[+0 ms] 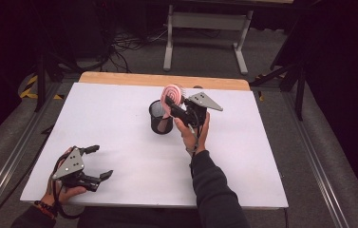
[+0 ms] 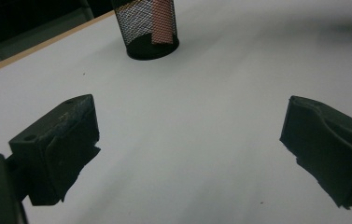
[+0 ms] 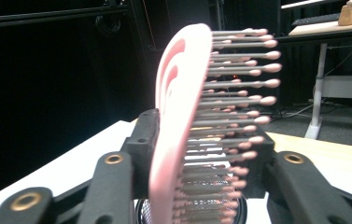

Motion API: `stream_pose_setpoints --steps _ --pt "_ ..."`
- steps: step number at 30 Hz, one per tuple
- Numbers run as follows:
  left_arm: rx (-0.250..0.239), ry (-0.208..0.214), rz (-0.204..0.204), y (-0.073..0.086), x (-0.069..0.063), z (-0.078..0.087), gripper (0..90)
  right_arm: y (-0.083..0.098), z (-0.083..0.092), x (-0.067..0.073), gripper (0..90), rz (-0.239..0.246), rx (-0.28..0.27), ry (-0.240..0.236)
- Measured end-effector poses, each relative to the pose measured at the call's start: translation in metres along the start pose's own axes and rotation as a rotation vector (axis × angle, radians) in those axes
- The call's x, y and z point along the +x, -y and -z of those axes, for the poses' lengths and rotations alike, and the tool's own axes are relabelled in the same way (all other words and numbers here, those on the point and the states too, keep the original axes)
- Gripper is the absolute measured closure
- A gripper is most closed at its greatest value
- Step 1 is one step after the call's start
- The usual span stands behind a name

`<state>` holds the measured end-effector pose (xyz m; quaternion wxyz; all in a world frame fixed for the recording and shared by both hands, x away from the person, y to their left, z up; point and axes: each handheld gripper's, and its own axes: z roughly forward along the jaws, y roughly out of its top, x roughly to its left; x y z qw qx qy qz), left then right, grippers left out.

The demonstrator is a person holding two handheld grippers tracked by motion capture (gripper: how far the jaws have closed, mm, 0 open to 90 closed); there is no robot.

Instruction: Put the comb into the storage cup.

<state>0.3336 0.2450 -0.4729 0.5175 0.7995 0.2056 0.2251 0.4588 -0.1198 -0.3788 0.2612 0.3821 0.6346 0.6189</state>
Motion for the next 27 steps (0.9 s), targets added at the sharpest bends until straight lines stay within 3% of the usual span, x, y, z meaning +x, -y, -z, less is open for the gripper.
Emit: stream_pose_setpoints --steps 7,14,18,27 --pt "0.008 0.001 -0.007 -0.0006 -0.0012 -0.0012 5.3 0.0011 0.0024 0.0016 45.2 0.029 0.013 0.007" --pt "0.007 0.005 -0.006 -0.0005 -0.0017 -0.0023 5.5 0.0029 0.0028 0.0058 37.9 0.092 0.037 0.035" --pt "0.005 0.009 -0.008 -0.0013 -0.0029 -0.0021 5.6 0.0022 0.0055 0.0070 33.2 0.106 0.012 0.057" --pt "0.007 0.014 -0.012 -0.0018 -0.0035 -0.0025 5.6 -0.0005 0.0081 0.0080 28.7 0.143 0.009 0.096"
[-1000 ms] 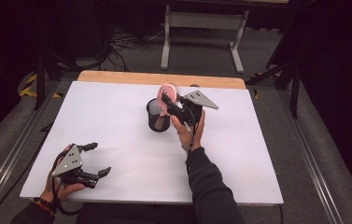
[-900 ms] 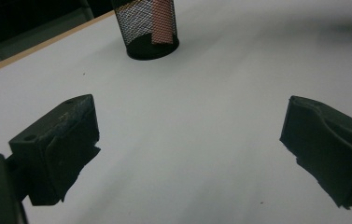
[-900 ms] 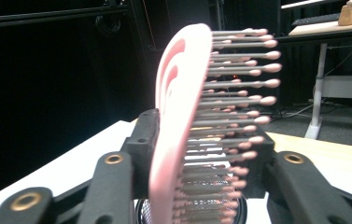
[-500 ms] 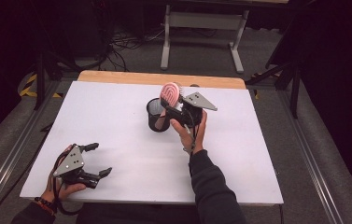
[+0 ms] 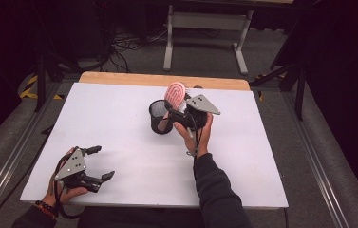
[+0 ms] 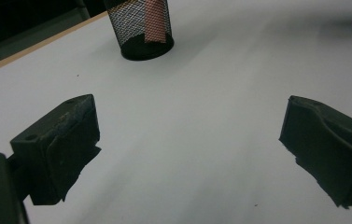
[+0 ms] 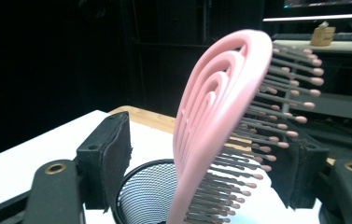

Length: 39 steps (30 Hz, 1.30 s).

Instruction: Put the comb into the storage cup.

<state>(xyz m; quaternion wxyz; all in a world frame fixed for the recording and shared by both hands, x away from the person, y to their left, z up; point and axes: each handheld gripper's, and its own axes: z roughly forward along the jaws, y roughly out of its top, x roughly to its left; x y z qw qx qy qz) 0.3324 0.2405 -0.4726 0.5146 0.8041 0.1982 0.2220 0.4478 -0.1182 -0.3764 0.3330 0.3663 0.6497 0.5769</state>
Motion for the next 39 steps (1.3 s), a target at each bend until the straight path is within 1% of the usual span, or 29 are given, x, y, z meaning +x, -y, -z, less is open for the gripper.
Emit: stream_pose_setpoints --steps 1,3,4,7,8,10,12,13,14,17,19,21,23,28,32,34,37,39 --pt "0.000 0.001 0.001 0.000 0.000 0.000 5.6 0.000 0.001 0.000 28.2 0.005 -0.005 0.011" --pt "0.000 0.002 0.005 0.000 0.000 0.000 5.7 -0.001 0.002 0.001 27.3 0.009 -0.014 0.017" --pt "-0.002 0.002 0.007 0.000 -0.001 -0.001 5.8 -0.002 0.002 0.002 26.7 0.023 -0.012 0.022" --pt "-0.005 0.002 0.008 0.000 -0.001 -0.001 5.8 -0.004 0.003 0.004 25.1 0.045 -0.011 0.026" --pt "-0.004 0.002 0.006 0.000 -0.001 0.000 5.8 -0.004 0.003 0.004 25.1 0.045 -0.011 0.026" --pt "-0.004 0.002 0.008 0.000 -0.001 0.000 5.8 -0.005 0.004 0.006 21.3 0.054 -0.016 0.029" --pt "-0.004 0.002 0.008 0.000 -0.001 0.000 5.8 -0.007 0.005 0.009 18.9 0.072 -0.012 0.043" --pt "-0.004 0.001 0.008 0.000 -0.001 0.000 5.8 -0.007 0.005 0.010 17.7 0.089 -0.007 0.049" --pt "-0.004 0.001 0.008 0.000 -0.001 0.000 5.8 -0.007 0.005 0.010 17.7 0.089 -0.007 0.049" --pt "-0.003 -0.005 0.011 -0.001 -0.001 -0.001 5.7 -0.008 0.005 0.013 14.4 0.115 0.005 0.064" --pt "0.000 -0.006 0.010 -0.001 -0.001 -0.001 5.6 -0.009 0.005 0.013 13.4 0.118 0.008 0.065" --pt "0.002 -0.006 0.011 -0.001 -0.001 -0.001 5.7 -0.009 0.006 0.014 9.2 0.125 0.008 0.061" --pt "0.001 -0.004 0.010 -0.001 -0.001 -0.001 5.6 -0.009 0.007 0.014 7.2 0.130 0.008 0.057" --pt "-0.006 -0.004 0.010 -0.001 -0.001 -0.001 5.5 -0.011 0.009 0.013 4.9 0.128 -0.003 0.064" --pt "-0.002 -0.005 0.007 -0.001 -0.001 -0.001 5.5 -0.011 0.009 0.013 6.2 0.133 0.001 0.055" --pt "-0.001 -0.004 0.008 -0.001 -0.001 -0.001 5.5 -0.011 0.008 0.014 6.7 0.151 0.018 0.058" --pt "0.002 -0.004 0.007 -0.001 -0.001 -0.001 5.5 -0.011 0.009 0.015 6.4 0.152 0.018 0.055" --pt "0.000 -0.003 0.009 0.000 -0.001 -0.001 5.6 -0.012 0.009 0.015 5.8 0.161 0.015 0.063"
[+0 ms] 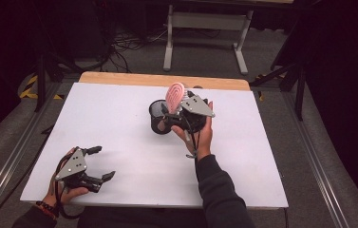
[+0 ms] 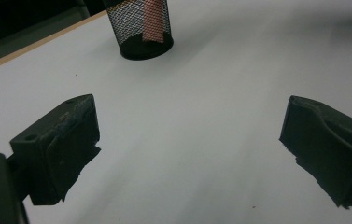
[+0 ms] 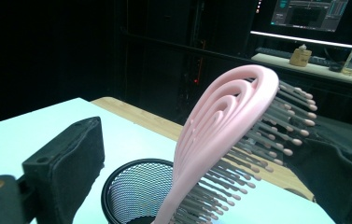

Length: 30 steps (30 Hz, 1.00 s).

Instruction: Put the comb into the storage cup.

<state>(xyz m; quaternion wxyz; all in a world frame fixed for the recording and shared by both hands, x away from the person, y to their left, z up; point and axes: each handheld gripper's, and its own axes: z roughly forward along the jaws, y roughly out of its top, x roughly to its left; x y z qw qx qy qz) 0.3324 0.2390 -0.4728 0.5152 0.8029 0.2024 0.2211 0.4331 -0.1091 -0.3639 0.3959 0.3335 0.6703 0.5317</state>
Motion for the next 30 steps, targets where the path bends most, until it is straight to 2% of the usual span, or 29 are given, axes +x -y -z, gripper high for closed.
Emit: stream_pose_setpoints --steps 13,18,25,30 --pt "0.000 -0.001 0.001 0.000 0.000 -0.001 5.7 -0.002 0.006 0.001 6.1 0.022 0.002 0.021" --pt "0.001 -0.001 0.001 0.000 0.000 -0.001 5.7 -0.003 0.008 0.002 6.2 0.047 0.006 0.030" --pt "-0.001 -0.003 0.000 0.000 0.000 0.000 5.7 -0.008 0.016 0.001 7.1 0.040 -0.040 0.011" --pt "0.002 -0.008 -0.004 0.000 0.000 0.000 5.8 -0.009 0.017 0.002 7.2 0.059 -0.026 0.008"
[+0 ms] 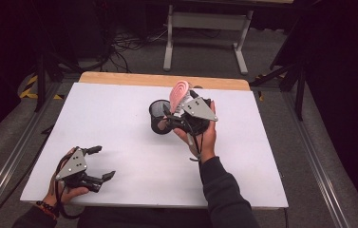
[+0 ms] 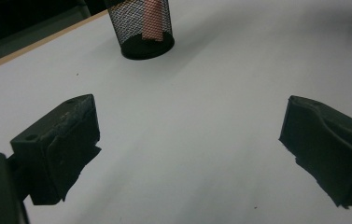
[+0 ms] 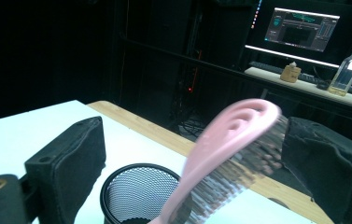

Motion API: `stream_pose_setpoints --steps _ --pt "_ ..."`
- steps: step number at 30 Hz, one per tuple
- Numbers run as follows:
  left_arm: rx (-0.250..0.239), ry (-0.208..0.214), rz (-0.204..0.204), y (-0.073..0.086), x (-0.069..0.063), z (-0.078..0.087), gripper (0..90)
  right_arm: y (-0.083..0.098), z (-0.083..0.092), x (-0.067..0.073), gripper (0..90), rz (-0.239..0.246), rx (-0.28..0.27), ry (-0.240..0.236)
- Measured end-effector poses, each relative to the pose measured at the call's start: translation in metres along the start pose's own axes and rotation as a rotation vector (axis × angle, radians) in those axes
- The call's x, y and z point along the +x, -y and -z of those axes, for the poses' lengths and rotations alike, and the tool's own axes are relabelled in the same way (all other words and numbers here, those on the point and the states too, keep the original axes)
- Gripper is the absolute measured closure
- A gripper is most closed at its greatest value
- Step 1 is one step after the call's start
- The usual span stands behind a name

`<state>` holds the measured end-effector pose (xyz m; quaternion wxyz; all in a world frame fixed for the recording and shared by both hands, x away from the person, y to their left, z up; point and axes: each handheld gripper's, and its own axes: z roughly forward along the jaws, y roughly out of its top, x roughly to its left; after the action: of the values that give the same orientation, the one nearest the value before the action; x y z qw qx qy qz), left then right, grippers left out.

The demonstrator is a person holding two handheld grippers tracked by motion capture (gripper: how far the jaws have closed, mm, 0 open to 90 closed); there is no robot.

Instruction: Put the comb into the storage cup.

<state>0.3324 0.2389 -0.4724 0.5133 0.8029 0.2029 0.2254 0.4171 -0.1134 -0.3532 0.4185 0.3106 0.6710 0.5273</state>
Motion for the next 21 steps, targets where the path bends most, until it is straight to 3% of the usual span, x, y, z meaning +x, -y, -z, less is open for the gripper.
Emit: stream_pose_setpoints --steps 21 --pt "-0.003 0.000 0.003 0.001 0.001 0.000 5.9 -0.005 0.013 0.002 8.0 0.041 -0.035 0.004"
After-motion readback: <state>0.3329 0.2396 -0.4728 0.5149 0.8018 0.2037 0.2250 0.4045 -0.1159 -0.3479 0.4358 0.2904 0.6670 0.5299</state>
